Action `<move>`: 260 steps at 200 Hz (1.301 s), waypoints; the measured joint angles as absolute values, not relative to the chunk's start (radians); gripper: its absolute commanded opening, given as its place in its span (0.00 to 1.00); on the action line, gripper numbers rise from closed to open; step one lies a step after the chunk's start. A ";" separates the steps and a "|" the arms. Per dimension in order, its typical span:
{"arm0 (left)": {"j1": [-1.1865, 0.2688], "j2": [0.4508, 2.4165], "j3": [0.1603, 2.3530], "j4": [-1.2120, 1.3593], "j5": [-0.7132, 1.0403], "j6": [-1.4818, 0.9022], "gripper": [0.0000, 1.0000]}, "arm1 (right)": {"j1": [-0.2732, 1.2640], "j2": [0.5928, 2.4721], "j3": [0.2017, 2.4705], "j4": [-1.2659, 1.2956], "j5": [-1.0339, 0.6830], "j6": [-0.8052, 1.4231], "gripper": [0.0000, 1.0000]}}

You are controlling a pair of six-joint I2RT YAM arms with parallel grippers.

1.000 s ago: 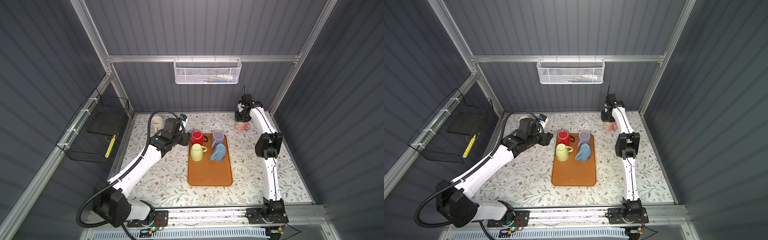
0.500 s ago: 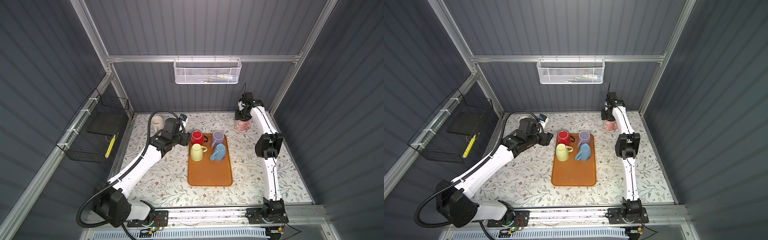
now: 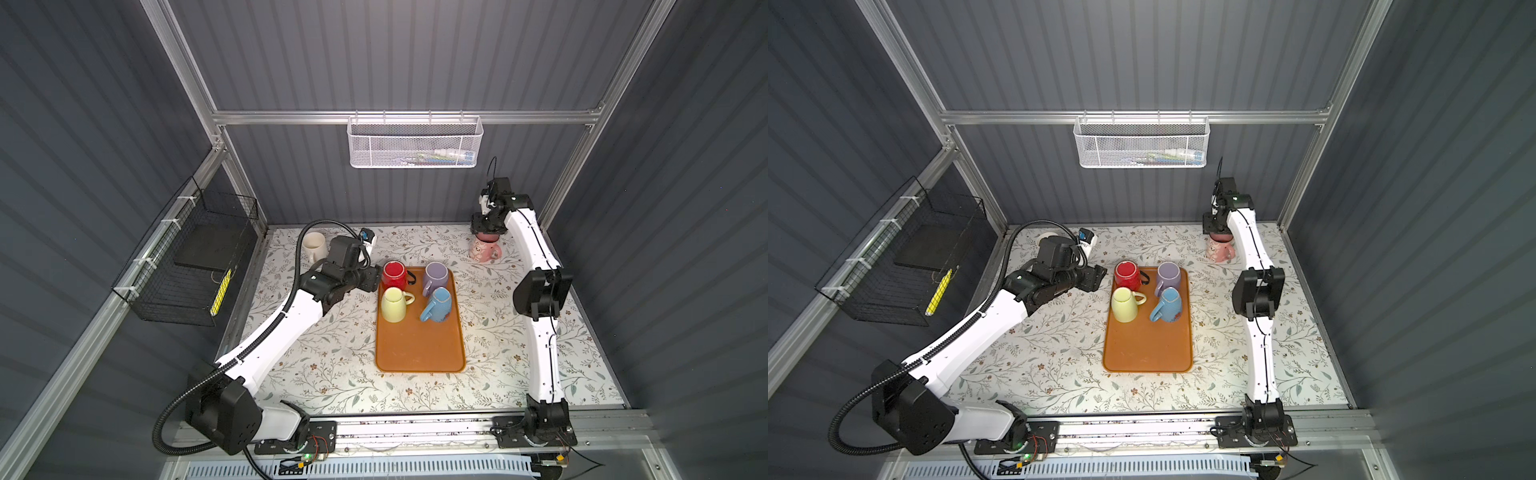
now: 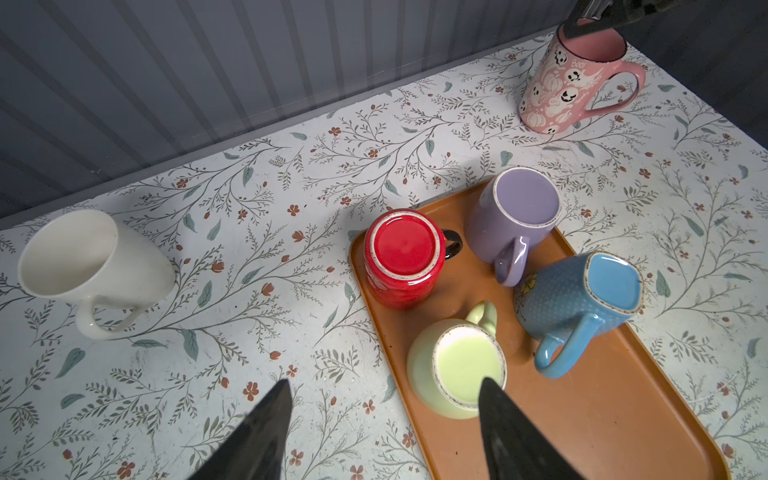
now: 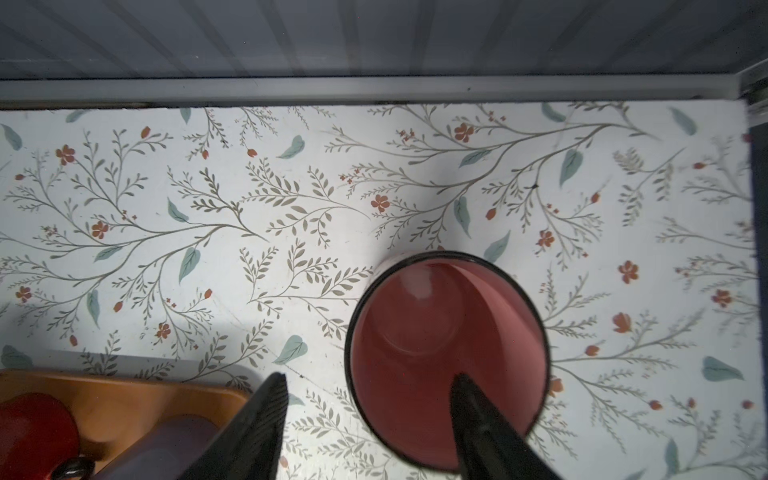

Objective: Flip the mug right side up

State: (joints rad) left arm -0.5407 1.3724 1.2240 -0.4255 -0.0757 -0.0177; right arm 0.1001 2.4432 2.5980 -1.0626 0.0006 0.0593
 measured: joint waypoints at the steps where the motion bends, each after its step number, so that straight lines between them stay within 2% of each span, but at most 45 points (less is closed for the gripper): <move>1: -0.541 1.372 1.224 -0.426 -0.075 -0.018 0.71 | 0.101 2.440 2.598 -1.063 0.002 0.059 0.65; 36: -0.541 1.372 1.223 -0.423 -0.056 -0.018 0.72 | 0.120 2.352 2.586 -1.071 0.036 0.054 0.65; 58: -0.541 1.372 1.216 -0.418 -0.031 -0.009 0.73 | 0.141 2.268 2.501 -1.063 0.061 0.054 0.65; 115: -0.541 1.374 1.163 -0.393 0.110 0.027 0.73 | 0.233 1.867 1.859 -0.896 0.086 0.053 0.67; 168: -0.573 1.425 1.163 -0.355 0.146 0.035 0.73 | 0.301 1.543 1.432 -0.757 0.073 0.097 0.64; 219: -0.677 1.542 1.189 -0.371 0.089 0.061 0.72 | 0.373 1.438 1.141 -0.720 0.036 0.179 0.61; 260: -0.688 1.630 1.240 -0.374 0.070 0.060 0.70 | 0.402 1.385 1.055 -0.673 0.002 0.240 0.56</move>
State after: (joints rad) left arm -0.6884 1.6299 1.2404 -0.3744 0.0700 0.0597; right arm 0.4015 1.3846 1.0554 -0.6731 0.0021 0.2398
